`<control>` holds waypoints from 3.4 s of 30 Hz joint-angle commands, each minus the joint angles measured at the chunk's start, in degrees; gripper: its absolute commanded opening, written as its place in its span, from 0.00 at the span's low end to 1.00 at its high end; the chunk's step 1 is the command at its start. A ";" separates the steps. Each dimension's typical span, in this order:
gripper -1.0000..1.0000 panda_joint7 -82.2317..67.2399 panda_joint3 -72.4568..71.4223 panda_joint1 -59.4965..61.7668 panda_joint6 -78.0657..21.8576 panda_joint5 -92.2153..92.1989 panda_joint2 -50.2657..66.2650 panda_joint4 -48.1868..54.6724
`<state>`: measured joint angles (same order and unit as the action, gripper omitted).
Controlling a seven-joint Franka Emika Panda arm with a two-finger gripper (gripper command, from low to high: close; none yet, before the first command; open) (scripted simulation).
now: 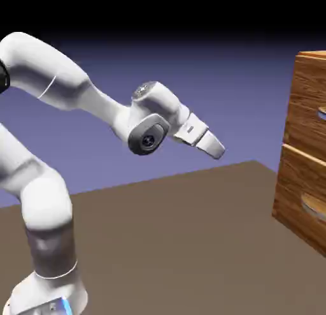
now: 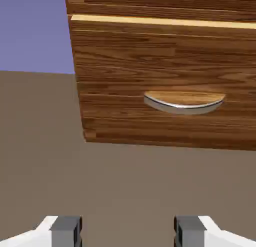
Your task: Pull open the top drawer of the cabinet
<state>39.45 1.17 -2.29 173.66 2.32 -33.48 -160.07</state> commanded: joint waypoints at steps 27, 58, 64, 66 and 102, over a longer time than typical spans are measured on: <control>0.50 -67.28 26.22 -35.81 -7.68 51.84 -18.36 20.89; 0.50 -144.53 56.33 -76.93 -16.51 111.36 -39.45 44.87; 0.50 -159.48 62.15 -84.88 -18.21 122.88 -43.53 49.52; 0.50 -164.46 64.09 -87.54 -18.78 126.72 -44.89 51.06; 0.00 -196.38 75.99 -97.27 -25.75 152.73 -54.75 50.21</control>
<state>-156.88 77.16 -99.56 147.93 155.08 -88.23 -109.85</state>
